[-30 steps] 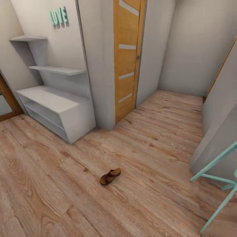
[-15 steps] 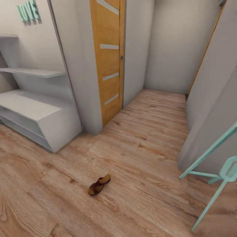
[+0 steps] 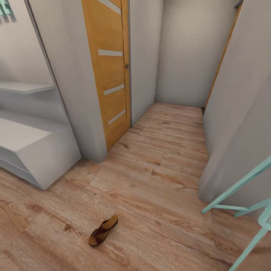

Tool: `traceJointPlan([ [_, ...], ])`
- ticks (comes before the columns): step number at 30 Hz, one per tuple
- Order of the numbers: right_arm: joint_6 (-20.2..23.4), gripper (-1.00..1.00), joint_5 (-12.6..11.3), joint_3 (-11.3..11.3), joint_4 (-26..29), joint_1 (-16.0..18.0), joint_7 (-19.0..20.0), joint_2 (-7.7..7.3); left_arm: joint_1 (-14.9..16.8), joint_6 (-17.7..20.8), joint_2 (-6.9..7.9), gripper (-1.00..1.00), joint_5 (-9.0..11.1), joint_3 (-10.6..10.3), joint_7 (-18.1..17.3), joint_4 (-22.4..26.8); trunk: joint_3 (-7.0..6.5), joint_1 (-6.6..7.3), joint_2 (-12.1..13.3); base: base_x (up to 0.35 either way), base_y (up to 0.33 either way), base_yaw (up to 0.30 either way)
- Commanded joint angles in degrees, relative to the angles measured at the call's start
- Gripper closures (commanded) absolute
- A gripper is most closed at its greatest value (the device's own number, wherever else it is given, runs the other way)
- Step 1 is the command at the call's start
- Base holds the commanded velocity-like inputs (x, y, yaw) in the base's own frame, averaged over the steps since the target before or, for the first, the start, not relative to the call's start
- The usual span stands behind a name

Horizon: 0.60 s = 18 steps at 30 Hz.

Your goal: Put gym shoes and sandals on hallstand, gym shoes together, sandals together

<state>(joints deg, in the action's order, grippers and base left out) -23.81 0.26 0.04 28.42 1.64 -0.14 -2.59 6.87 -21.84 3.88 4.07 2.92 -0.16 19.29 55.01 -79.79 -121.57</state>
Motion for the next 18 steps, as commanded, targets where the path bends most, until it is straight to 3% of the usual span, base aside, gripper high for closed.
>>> traceJointPlan([
  [1,-0.17,-1.0,0.04,0.01,-0.04,0.03,0.0,-0.02,0.02,-0.18,0.0,-1.0,0.42,-0.09,-0.02,-0.04,0.05,-0.03,-0.01,0.333,0.0,-0.007],
  [3,-0.18,-1.0,0.06,0.02,-0.03,0.03,0.02,-0.03,0.02,-0.2,0.03,-1.0,0.42,-0.1,-0.02,-0.04,0.05,-0.03,-0.01,0.333,0.0,-0.005],
  [9,1.76,-1.0,2.04,-0.13,1.92,1.99,1.96,0.53,1.98,1.74,-0.17,-1.0,0.8,-2.08,-0.45,-1.4,0.05,-0.02,-0.01,0.0,0.0,0.0],
  [12,2.73,-1.0,1.11,-0.14,2.22,2.97,1.65,0.8,2.54,0.75,-0.14,-1.0,0.95,-1.09,-0.33,-1.98,0.05,-0.02,-0.01,0.0,0.0,0.0],
  [18,1.26,-1.0,-0.41,-0.29,0.29,2.96,-0.28,1.0,0.58,-1.18,-0.12,-1.0,1.12,0.43,-0.23,-2.3,0.05,-0.02,-0.01,0.0,0.0,0.0],
])
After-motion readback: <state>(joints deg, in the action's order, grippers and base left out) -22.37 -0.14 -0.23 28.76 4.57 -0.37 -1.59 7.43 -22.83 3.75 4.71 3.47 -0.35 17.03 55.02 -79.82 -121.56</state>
